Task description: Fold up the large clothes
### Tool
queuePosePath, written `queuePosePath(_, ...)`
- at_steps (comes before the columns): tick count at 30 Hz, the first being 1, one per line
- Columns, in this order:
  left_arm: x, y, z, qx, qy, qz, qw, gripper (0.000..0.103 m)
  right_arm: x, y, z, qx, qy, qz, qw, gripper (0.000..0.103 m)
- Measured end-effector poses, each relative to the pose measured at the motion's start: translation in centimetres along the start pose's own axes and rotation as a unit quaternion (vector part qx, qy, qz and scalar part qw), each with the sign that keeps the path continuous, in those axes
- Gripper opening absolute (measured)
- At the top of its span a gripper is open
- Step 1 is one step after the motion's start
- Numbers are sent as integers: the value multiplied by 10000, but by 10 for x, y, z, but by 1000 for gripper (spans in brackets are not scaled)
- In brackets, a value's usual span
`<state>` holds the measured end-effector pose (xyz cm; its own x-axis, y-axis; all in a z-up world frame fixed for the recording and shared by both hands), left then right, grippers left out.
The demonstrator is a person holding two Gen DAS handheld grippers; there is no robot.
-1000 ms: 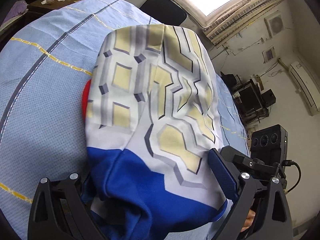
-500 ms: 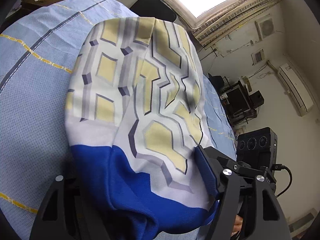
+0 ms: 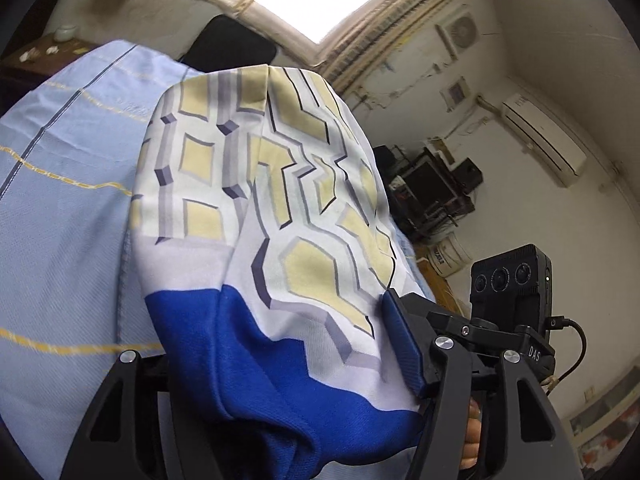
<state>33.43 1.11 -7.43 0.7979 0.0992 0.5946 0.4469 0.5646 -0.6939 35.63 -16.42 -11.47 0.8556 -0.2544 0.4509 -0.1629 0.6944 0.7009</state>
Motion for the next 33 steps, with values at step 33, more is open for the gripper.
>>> queuePosePath(33, -198, -45, -35, 522, 746, -148, 9957, 71, -195, -83, 116, -474, -180, -538, 9973, 73)
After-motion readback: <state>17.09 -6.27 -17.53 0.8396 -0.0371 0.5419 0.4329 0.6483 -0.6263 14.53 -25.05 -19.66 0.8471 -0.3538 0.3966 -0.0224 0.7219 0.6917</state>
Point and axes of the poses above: each gripper's, at about its wrist camera, not at the fingertips, and z roughly against the way its jaws point, y to its left, x to its top, the point moved 4 cm from there along -z, roughly the way its jaws point, and after that the axes turned 5 degrees about -x, right-handed, at the moved point
